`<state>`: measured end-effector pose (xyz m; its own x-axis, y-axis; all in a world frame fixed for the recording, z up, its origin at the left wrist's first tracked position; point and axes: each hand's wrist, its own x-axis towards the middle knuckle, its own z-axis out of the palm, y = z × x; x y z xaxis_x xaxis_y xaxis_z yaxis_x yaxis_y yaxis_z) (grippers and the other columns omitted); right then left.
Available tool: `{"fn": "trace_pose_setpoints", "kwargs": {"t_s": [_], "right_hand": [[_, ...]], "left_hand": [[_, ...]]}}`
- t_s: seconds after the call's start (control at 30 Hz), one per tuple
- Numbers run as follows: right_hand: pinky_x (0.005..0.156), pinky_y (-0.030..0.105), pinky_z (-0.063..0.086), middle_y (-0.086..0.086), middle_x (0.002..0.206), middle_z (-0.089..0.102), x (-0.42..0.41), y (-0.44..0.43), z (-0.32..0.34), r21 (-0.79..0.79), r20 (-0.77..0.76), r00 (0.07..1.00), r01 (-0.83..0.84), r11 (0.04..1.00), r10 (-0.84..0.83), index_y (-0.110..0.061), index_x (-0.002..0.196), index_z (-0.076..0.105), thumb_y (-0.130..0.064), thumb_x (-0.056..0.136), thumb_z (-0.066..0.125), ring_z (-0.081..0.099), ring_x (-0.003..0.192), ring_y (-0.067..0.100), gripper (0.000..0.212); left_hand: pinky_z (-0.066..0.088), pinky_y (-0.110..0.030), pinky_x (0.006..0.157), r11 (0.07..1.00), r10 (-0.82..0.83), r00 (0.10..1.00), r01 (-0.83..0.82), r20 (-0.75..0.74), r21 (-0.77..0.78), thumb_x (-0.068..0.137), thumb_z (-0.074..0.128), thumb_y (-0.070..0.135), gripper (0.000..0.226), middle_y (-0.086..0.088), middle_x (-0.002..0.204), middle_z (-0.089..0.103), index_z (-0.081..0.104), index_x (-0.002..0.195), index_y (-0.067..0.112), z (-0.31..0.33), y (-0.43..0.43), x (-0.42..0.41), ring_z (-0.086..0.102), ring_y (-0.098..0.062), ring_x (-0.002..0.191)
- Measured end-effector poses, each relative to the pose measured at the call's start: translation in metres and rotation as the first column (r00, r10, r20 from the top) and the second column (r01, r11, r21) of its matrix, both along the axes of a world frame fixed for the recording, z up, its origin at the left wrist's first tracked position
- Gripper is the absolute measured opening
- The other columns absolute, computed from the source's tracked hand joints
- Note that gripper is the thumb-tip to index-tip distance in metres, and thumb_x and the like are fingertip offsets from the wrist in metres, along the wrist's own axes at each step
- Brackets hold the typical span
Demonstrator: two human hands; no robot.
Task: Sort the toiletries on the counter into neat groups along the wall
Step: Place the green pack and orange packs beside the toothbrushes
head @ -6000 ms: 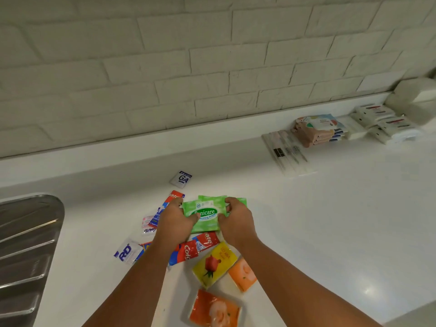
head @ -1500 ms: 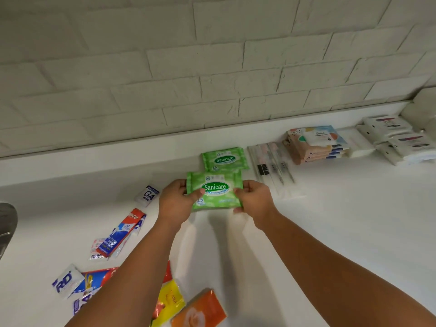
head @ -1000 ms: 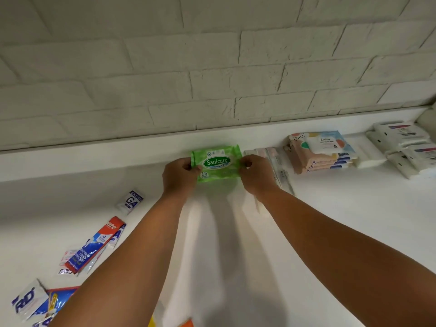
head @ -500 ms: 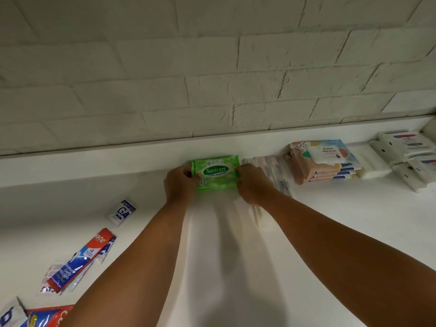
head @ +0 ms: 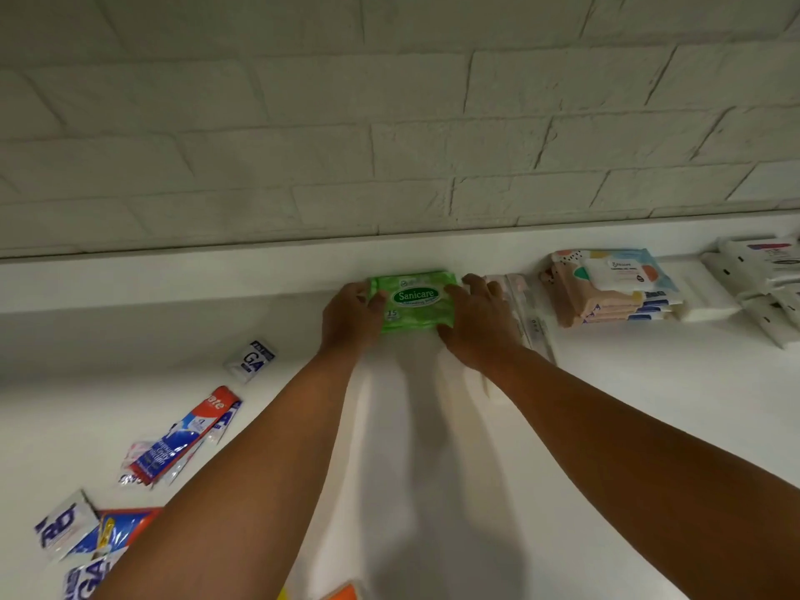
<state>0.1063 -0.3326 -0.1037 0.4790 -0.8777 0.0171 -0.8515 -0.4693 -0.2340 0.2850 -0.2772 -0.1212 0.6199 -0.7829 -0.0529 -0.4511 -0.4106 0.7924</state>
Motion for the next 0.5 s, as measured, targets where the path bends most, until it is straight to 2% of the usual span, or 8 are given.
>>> {"fn": "trace_pose_setpoints", "kwargs": {"t_s": [0.17, 0.3, 0.4, 0.5], "right_hand": [[0.102, 0.043, 0.042, 0.01, 0.143, 0.048, 0.007, 0.037, 0.01, -0.028, 0.139, 0.989, -0.048, 0.998, 0.052, -0.018, 0.136, 0.053, -0.039, 0.087, 0.063, 0.042, 0.128, 0.034, 0.055], [0.107, 0.039, 0.037, 0.007, 0.137, 0.054, 0.021, 0.076, 0.017, 0.028, 0.166, 0.975, -0.156, 0.987, 0.149, -0.017, 0.133, 0.057, -0.04, 0.088, 0.061, 0.046, 0.128, 0.031, 0.051], [0.105, 0.039, 0.039, 0.004, 0.136, 0.054, 0.031, 0.115, 0.025, 0.089, 0.245, 0.957, -0.182, 0.979, 0.156, -0.019, 0.133, 0.056, -0.038, 0.089, 0.063, 0.044, 0.126, 0.028, 0.048], [0.104, 0.036, 0.04, 0.001, 0.135, 0.055, 0.036, 0.15, 0.027, 0.129, 0.298, 0.939, -0.217, 0.968, 0.171, -0.021, 0.131, 0.057, -0.035, 0.09, 0.063, 0.044, 0.126, 0.024, 0.044]], "left_hand": [[0.039, -0.023, 0.088, 1.0, -0.028, 0.997, 0.029, 0.076, -0.007, 0.096, 0.059, 0.041, 0.044, -0.003, 0.123, 0.065, 0.058, 0.131, 0.016, 0.015, 0.041, 0.005, 0.06, -0.02, 0.11], [0.04, -0.021, 0.085, 0.999, -0.05, 0.994, 0.051, 0.094, -0.014, 0.094, 0.061, 0.042, 0.04, 0.002, 0.121, 0.066, 0.062, 0.127, 0.019, 0.026, 0.084, 0.005, 0.064, -0.017, 0.101], [0.04, -0.022, 0.081, 0.995, -0.086, 0.99, 0.091, 0.113, -0.034, 0.094, 0.063, 0.037, 0.036, 0.001, 0.118, 0.067, 0.064, 0.124, 0.017, 0.034, 0.124, 0.007, 0.065, -0.017, 0.091], [0.042, -0.022, 0.079, 0.99, -0.13, 0.982, 0.136, 0.135, -0.034, 0.094, 0.065, 0.034, 0.034, 0.0, 0.119, 0.068, 0.065, 0.123, 0.016, 0.037, 0.163, 0.012, 0.064, -0.016, 0.089]]}}
